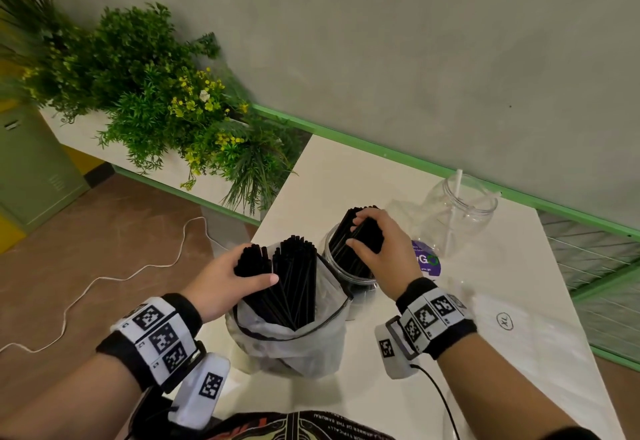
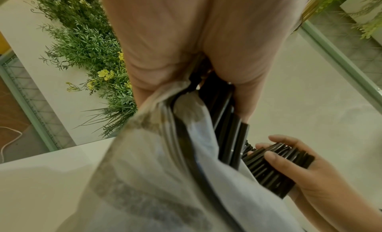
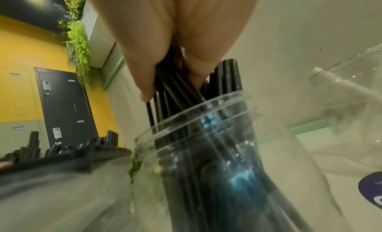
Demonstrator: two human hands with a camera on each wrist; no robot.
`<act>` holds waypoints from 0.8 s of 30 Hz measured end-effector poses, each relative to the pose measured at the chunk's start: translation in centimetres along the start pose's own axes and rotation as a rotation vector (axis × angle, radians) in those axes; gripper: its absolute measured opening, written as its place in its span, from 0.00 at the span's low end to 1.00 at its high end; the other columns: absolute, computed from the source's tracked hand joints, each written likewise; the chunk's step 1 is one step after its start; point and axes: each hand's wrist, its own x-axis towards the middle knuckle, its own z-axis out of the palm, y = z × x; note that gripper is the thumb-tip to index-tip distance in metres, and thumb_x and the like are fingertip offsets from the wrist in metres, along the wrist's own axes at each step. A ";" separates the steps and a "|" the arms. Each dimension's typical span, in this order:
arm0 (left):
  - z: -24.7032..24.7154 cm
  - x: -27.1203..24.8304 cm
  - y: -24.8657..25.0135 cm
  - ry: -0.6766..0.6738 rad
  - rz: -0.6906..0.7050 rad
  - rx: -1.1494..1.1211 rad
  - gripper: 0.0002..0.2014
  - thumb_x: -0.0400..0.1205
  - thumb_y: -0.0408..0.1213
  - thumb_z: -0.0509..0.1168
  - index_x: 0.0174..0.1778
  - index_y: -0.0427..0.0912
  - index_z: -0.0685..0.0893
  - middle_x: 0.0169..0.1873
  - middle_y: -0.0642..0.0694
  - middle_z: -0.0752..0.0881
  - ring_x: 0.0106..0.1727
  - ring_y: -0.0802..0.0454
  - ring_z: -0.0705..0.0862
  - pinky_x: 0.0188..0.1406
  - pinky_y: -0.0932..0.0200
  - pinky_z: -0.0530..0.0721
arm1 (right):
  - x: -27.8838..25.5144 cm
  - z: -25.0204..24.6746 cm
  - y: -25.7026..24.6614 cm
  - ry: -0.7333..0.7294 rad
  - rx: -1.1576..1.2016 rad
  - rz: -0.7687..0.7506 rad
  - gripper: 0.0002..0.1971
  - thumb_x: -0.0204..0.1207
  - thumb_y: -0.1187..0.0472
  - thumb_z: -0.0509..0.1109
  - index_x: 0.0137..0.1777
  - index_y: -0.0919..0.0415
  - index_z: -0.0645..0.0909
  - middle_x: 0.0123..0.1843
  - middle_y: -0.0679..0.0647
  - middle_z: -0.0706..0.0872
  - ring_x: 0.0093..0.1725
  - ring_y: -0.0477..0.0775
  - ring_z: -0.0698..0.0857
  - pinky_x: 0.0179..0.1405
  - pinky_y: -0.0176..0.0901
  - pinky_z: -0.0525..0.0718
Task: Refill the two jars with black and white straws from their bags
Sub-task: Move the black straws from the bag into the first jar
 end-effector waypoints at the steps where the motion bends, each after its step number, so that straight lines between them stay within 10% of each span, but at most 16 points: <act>1: 0.0 0.0 -0.1 0.001 -0.001 0.002 0.13 0.72 0.37 0.77 0.51 0.49 0.84 0.43 0.55 0.90 0.47 0.64 0.87 0.46 0.67 0.80 | 0.0 -0.3 0.2 -0.021 -0.007 -0.008 0.18 0.75 0.63 0.74 0.62 0.46 0.77 0.56 0.44 0.85 0.60 0.44 0.83 0.64 0.49 0.82; 12: 0.1 -0.1 0.1 -0.009 0.008 0.008 0.13 0.73 0.35 0.76 0.50 0.51 0.84 0.41 0.61 0.90 0.46 0.66 0.87 0.47 0.67 0.81 | -1.3 -0.5 0.9 0.041 -0.110 -0.096 0.27 0.76 0.82 0.53 0.71 0.63 0.77 0.67 0.50 0.78 0.66 0.39 0.74 0.71 0.26 0.68; 16: 0.0 -0.1 -0.1 -0.003 0.000 -0.008 0.13 0.72 0.36 0.77 0.50 0.51 0.84 0.42 0.60 0.90 0.47 0.64 0.88 0.49 0.64 0.81 | -2.0 0.2 0.5 0.006 -0.103 -0.077 0.22 0.80 0.64 0.53 0.72 0.60 0.76 0.69 0.49 0.78 0.68 0.31 0.71 0.69 0.19 0.62; 20: 0.1 -0.1 -0.1 -0.002 0.002 -0.003 0.13 0.72 0.36 0.77 0.50 0.52 0.85 0.42 0.60 0.90 0.47 0.65 0.87 0.50 0.64 0.81 | -1.1 1.6 0.4 -0.104 -0.479 -0.210 0.29 0.82 0.45 0.50 0.79 0.59 0.67 0.80 0.51 0.68 0.81 0.47 0.62 0.82 0.39 0.50; 24: 0.2 0.0 0.0 -0.003 0.009 0.015 0.13 0.72 0.36 0.77 0.50 0.53 0.85 0.42 0.61 0.90 0.47 0.65 0.87 0.49 0.64 0.81 | 0.8 2.1 1.0 -0.147 -0.618 -0.334 0.26 0.81 0.56 0.61 0.76 0.68 0.70 0.76 0.63 0.75 0.77 0.62 0.72 0.75 0.63 0.71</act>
